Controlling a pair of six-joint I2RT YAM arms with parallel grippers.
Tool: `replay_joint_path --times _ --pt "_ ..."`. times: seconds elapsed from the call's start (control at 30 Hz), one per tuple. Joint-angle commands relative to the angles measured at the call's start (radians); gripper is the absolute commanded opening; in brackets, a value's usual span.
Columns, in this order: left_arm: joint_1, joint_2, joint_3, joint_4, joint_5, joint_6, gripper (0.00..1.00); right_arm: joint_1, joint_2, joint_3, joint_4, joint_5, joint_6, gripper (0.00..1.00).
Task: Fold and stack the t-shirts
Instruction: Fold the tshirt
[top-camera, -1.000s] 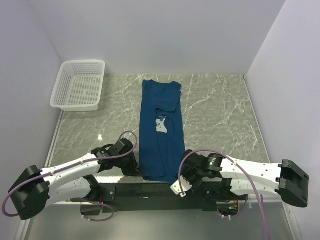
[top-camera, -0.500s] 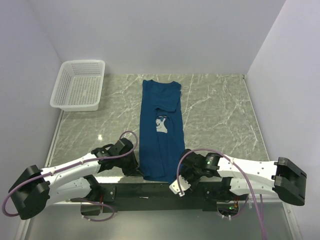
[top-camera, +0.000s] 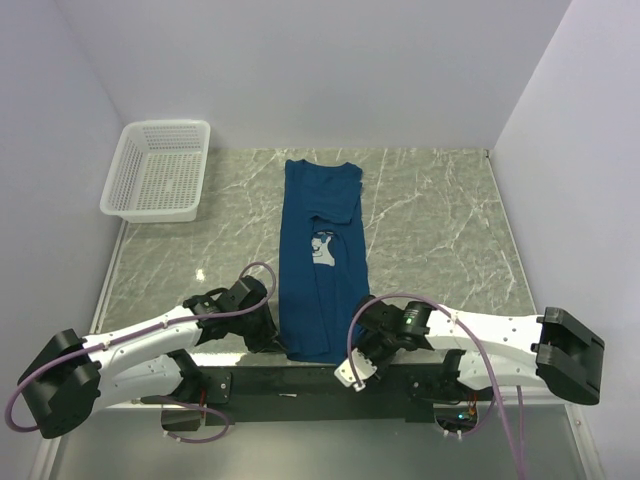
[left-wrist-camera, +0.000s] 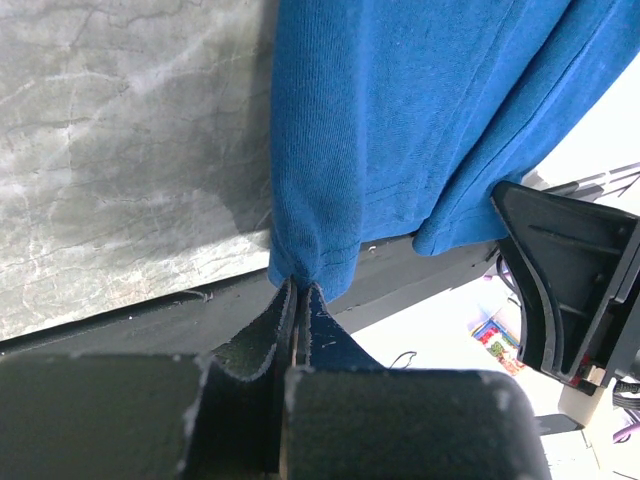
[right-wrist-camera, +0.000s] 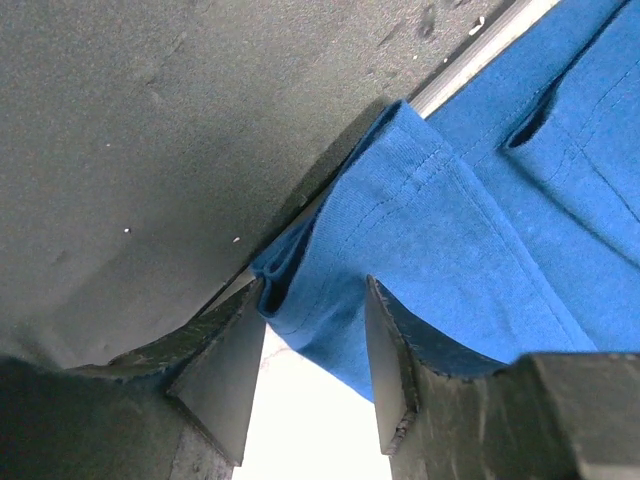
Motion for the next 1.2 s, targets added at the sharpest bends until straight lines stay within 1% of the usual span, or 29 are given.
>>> replay_joint_path --times 0.0,0.27,0.4,0.43,0.5,0.53,0.63,0.67,0.83,0.87,0.9,1.03,1.17 --pt "-0.002 -0.006 0.029 0.02 0.025 0.024 0.01 -0.005 0.021 0.001 0.042 -0.01 0.002 0.5" --pt "-0.002 0.004 0.025 0.042 0.028 0.022 0.01 -0.005 0.055 0.006 0.084 -0.002 0.024 0.43" --pt "-0.002 -0.005 0.022 0.04 0.03 0.019 0.01 -0.003 0.066 0.015 0.078 -0.002 0.025 0.35" --pt "-0.002 -0.008 0.021 0.039 0.033 0.019 0.01 -0.005 0.06 0.014 0.073 -0.01 0.024 0.29" --pt "-0.002 -0.015 0.012 0.042 0.033 0.016 0.01 -0.005 0.052 0.011 0.064 -0.016 0.03 0.23" --pt "-0.002 -0.017 0.009 0.045 0.034 0.014 0.01 -0.005 0.038 0.007 0.056 -0.024 0.037 0.18" --pt "-0.002 -0.02 -0.001 0.061 0.037 0.005 0.01 -0.02 0.0 -0.003 0.042 -0.036 0.048 0.14" --pt "-0.001 -0.02 -0.001 0.068 0.039 -0.001 0.01 -0.029 -0.014 -0.002 0.033 -0.054 0.053 0.0" --pt "-0.001 -0.022 0.022 0.094 0.047 -0.015 0.0 -0.136 -0.115 0.026 -0.017 -0.149 0.083 0.0" --pt "0.001 -0.019 0.038 0.092 0.043 -0.016 0.0 -0.184 -0.123 0.033 -0.024 -0.166 0.094 0.0" --pt "0.004 -0.017 0.044 0.092 0.045 -0.015 0.0 -0.205 -0.135 0.044 -0.027 -0.194 0.103 0.0" --pt "0.044 0.014 0.094 0.106 0.062 0.011 0.0 -0.302 -0.138 0.053 0.001 -0.229 0.16 0.0" --pt "0.088 0.037 0.154 0.082 0.071 0.051 0.0 -0.397 -0.123 0.072 0.016 -0.258 0.182 0.0"
